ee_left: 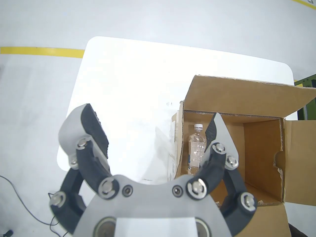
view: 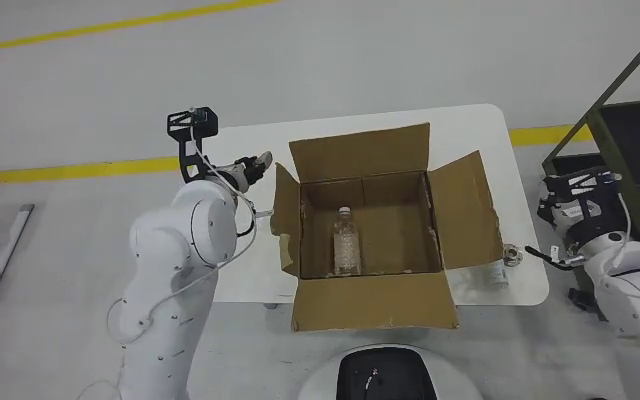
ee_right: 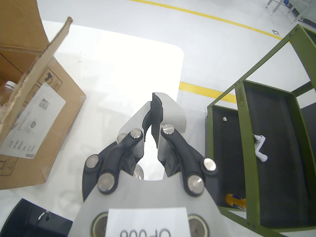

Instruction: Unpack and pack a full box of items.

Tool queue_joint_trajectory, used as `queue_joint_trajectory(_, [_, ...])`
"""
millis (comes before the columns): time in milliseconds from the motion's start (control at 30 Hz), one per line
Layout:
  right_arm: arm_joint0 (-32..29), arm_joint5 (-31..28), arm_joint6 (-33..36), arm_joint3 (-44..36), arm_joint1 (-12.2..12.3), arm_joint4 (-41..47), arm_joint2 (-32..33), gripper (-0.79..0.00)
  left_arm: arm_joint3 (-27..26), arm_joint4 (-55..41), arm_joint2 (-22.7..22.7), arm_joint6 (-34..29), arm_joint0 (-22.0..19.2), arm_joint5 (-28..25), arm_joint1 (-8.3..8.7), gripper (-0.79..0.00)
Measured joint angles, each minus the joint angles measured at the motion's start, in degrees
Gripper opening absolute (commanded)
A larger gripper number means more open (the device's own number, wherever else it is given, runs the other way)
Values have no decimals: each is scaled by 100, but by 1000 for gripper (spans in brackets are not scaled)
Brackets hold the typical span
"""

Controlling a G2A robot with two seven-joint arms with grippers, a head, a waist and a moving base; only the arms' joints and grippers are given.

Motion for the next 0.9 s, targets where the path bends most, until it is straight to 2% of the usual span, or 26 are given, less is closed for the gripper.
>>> queue_joint_trajectory(167, [-28, -223, 227, -95, 36, 131, 39, -785, -35, -22, 25, 100, 70, -97, 0, 0])
queue_joint_trajectory(333, [-90, -234, 593, -207, 58, 322, 18, -785, -148, 754, 41, 958, 432, -874, 56, 0])
queue_joint_trajectory(633, [-164, -571, 1545, -266, 142, 359, -16, -785, -420, 1923, -198, 1793, 1214, -1760, 153, 0])
queue_joint_trajectory(733, [-157, -521, 1597, -246, 149, 324, -10, -785, -452, 2239, -182, 1885, 1391, -1921, 161, 0])
queue_joint_trajectory(900, [-158, -522, 1589, -247, 148, 328, -10, -785, -448, 2250, -180, 1873, 1392, -1923, 161, 0])
